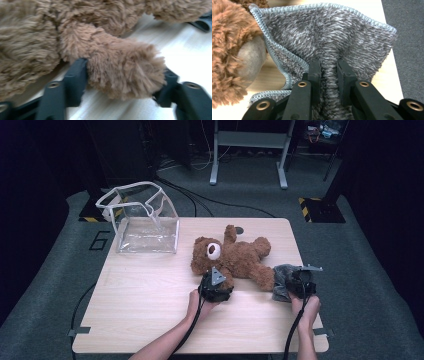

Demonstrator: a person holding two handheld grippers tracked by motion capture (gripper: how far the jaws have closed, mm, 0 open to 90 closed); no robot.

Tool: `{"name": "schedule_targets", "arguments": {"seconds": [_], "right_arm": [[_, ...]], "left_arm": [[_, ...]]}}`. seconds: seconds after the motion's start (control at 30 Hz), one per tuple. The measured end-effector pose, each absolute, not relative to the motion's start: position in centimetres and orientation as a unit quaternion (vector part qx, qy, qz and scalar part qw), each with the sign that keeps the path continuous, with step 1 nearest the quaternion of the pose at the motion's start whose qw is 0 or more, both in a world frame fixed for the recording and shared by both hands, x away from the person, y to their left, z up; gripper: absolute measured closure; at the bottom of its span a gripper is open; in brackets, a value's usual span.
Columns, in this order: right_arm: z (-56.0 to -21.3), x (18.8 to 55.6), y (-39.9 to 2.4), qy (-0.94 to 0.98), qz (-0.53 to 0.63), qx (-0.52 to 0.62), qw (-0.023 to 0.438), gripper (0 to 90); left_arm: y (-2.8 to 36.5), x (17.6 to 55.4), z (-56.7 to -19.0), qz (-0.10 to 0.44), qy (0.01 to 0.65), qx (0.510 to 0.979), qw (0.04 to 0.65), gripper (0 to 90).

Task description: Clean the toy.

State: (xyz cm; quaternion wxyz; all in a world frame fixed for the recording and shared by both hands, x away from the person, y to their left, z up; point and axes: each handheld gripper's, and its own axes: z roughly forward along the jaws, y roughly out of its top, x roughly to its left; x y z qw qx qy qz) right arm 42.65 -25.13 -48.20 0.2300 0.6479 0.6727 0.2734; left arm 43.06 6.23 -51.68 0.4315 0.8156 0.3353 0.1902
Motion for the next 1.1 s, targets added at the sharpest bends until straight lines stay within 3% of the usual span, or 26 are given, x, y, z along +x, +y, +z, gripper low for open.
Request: {"name": "schedule_targets", "arguments": {"seconds": [0.13, 0.23, 0.43, 0.83, 1.1], "right_arm": [[-48.3, 42.7, -25.2, 0.675, 0.274, 0.644, 0.232, 75.8], [-48.4, 42.7, -25.2, 0.675, 0.276, 0.645, 0.230, 75.8], [-48.7, 42.7, -25.0, 0.673, 0.277, 0.647, 0.226, 75.8], [-48.3, 42.4, -24.8, 0.673, 0.283, 0.645, 0.227, 75.7], [-47.5, 41.5, -23.8, 0.676, 0.311, 0.625, 0.234, 76.2]], "left_arm": [[6.5, 43.2, -51.4, 0.193, 0.335, 0.811, 0.440, 63.8], [6.8, 43.4, -51.2, 0.194, 0.334, 0.808, 0.444, 70.5], [7.0, 43.3, -49.9, 0.190, 0.321, 0.809, 0.454, 72.7], [7.6, 43.0, -43.3, 0.201, 0.281, 0.788, 0.510, 75.0], [8.4, 45.0, -43.7, 0.184, 0.311, 0.797, 0.484, 71.9]]}}
